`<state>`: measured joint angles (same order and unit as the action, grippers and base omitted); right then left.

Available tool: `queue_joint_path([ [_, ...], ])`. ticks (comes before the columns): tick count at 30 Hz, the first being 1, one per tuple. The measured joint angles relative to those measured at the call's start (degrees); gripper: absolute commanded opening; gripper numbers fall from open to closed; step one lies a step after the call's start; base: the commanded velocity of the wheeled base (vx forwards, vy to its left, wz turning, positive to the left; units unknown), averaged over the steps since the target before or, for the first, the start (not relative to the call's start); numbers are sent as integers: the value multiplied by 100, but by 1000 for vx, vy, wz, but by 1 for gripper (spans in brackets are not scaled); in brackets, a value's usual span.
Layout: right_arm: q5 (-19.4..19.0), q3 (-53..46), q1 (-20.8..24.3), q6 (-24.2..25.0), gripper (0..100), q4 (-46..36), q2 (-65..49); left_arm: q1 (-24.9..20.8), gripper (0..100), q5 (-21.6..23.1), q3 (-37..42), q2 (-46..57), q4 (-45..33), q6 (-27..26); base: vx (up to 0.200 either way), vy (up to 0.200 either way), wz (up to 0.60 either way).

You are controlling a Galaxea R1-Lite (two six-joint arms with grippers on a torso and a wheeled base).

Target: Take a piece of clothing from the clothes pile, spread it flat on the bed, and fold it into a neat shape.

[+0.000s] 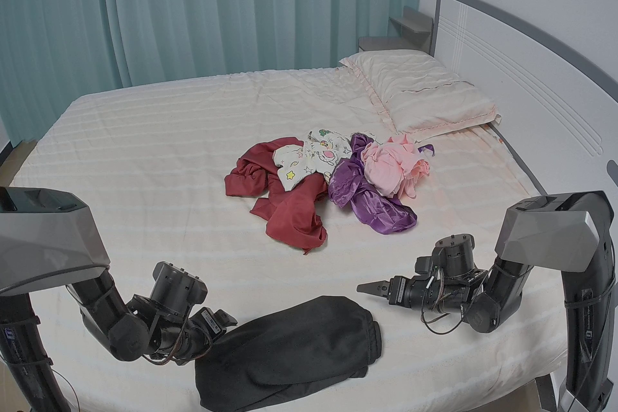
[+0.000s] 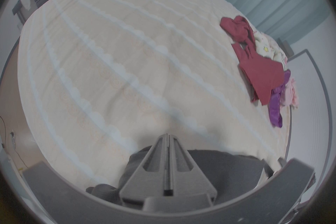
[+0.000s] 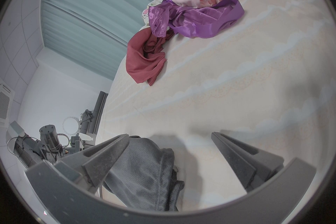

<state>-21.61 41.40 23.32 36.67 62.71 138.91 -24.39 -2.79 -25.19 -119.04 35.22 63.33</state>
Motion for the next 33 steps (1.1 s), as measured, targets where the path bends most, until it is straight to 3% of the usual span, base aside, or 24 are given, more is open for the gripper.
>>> queue_joint_path([
  [12,18,-96,-4,-11,100,82,-2,-22,100,-18,446,24,343,191,-200,0,0],
  [20,20,-122,-9,-11,100,224,-2,-27,100,-233,265,5,358,512,0,0,0],
  [31,18,-157,-9,-2,100,288,0,0,100,-569,-595,-425,362,463,0,0,0],
  [32,18,-160,-11,0,100,288,0,0,0,-577,-670,-467,362,457,0,0,0],
  [33,18,-160,-11,0,100,290,0,0,0,-579,-722,-494,364,455,0,0,0],
])
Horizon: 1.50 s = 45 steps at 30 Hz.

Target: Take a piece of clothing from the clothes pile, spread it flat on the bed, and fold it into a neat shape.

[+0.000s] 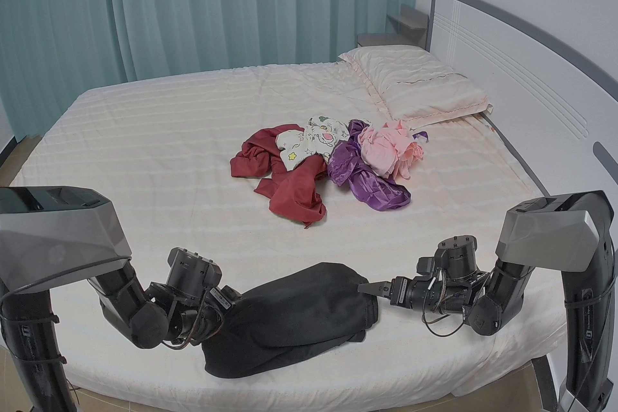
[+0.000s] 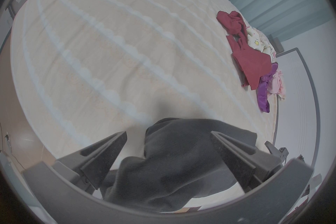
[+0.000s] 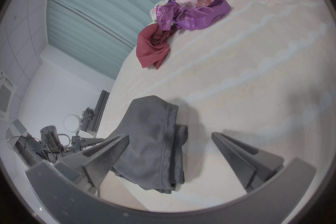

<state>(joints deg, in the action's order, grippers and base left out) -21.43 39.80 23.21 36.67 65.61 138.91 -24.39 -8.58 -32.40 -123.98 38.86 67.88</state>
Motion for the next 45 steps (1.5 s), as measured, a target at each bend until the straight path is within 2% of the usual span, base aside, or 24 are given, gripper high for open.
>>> queue_joint_path([
  [5,-18,-130,0,-194,100,0,-2,55,0,-176,-238,-188,2,-57,0,0,0],
  [9,-33,-293,7,-829,100,-2,10,139,0,-301,-288,-276,194,-88,0,0,0],
  [13,-137,-452,73,-1300,100,9,37,218,0,-345,-218,-300,772,-112,0,0,0],
  [18,-451,-550,215,-1486,100,297,84,276,0,-367,-52,-304,1092,-121,0,0,0],
  [22,-525,-624,394,-1530,100,501,146,290,0,-375,-23,-306,1101,-121,0,0,0],
  [23,-533,-649,432,-1538,0,522,158,290,0,-378,-23,-306,1101,-121,0,0,0],
  [31,-506,-784,686,-2286,0,550,364,307,0,-463,-54,-323,1112,-118,0,0,0],
  [40,-467,-913,716,-2334,0,572,430,351,0,-477,-61,-339,1112,-140,0,0,0],
  [45,-501,-1163,600,-2343,0,566,290,414,0,-477,-48,-341,1114,-329,0,0,0],
])
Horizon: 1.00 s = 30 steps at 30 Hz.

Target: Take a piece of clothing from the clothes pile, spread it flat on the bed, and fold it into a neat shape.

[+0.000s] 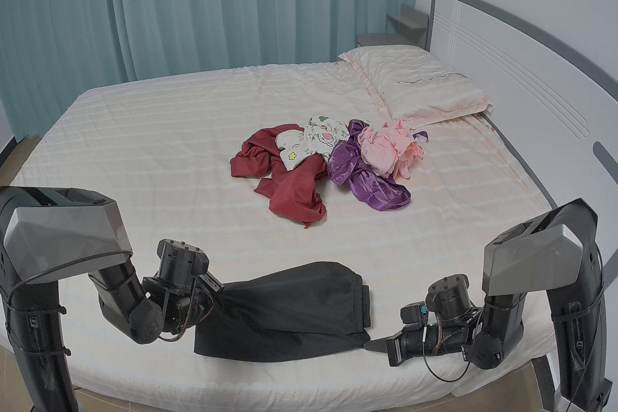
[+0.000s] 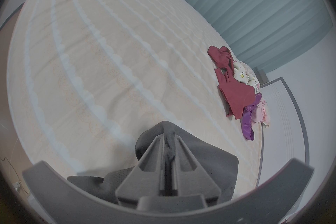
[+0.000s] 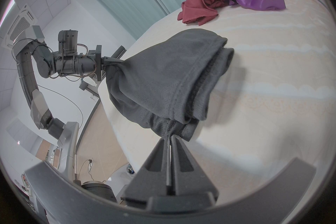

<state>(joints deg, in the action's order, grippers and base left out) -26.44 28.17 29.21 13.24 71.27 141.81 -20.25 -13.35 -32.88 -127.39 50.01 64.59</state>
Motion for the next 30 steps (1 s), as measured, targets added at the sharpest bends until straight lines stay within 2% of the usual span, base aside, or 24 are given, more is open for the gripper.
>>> queue_joint_path([
  [12,-88,-646,-77,-27,0,-141,-417,157,0,9,59,-185,339,-717,0,0,0],
  [13,-88,-655,-74,-30,0,-141,-427,157,100,13,91,-224,374,-757,0,0,0],
  [25,-60,-345,-138,35,0,-286,-513,162,100,33,301,-433,800,-875,0,0,0],
  [28,-77,-130,-204,411,0,-290,-606,208,100,55,350,-436,969,-862,0,0,0],
  [30,-68,68,-217,873,0,-308,-661,234,100,74,369,-441,1026,-853,0,0,0],
])
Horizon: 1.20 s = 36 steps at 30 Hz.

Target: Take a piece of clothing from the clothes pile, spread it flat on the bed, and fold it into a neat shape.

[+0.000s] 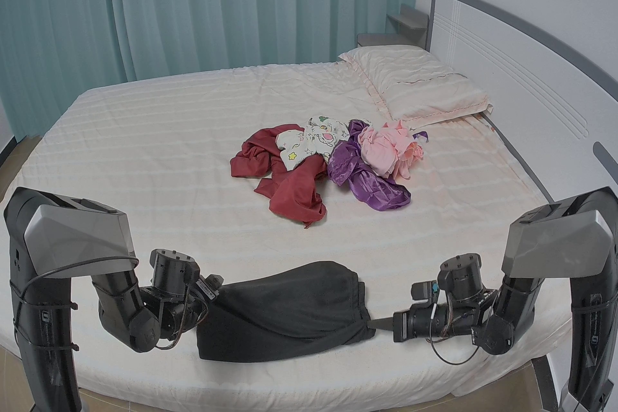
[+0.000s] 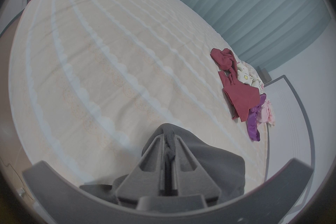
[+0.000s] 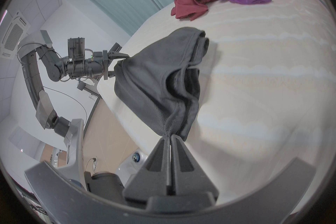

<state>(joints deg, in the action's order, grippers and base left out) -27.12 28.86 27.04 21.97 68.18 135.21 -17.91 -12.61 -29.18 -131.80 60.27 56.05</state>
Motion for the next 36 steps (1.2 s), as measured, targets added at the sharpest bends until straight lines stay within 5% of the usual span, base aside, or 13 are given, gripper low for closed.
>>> queue_joint_path([
  [6,66,833,-78,1005,0,-184,-69,24,100,89,91,-34,108,11,0,0,0],
  [10,59,973,-127,907,0,-391,-94,22,100,112,129,-55,134,16,0,0,0],
  [14,-7,601,-160,305,0,-586,-141,20,100,128,138,-67,143,17,0,0,0],
  [15,-24,477,-160,116,100,-670,-161,16,100,128,138,-69,145,17,0,0,0],
  [22,-68,16,-146,-848,100,-1325,-288,16,100,134,138,-85,152,20,0,0,0],
  [26,-98,-24,-212,-928,100,-1396,-360,16,100,137,146,-91,150,17,0,0,0],
  [36,121,1480,-254,666,100,-1397,-202,16,100,139,166,-96,156,30,0,0,0],
])
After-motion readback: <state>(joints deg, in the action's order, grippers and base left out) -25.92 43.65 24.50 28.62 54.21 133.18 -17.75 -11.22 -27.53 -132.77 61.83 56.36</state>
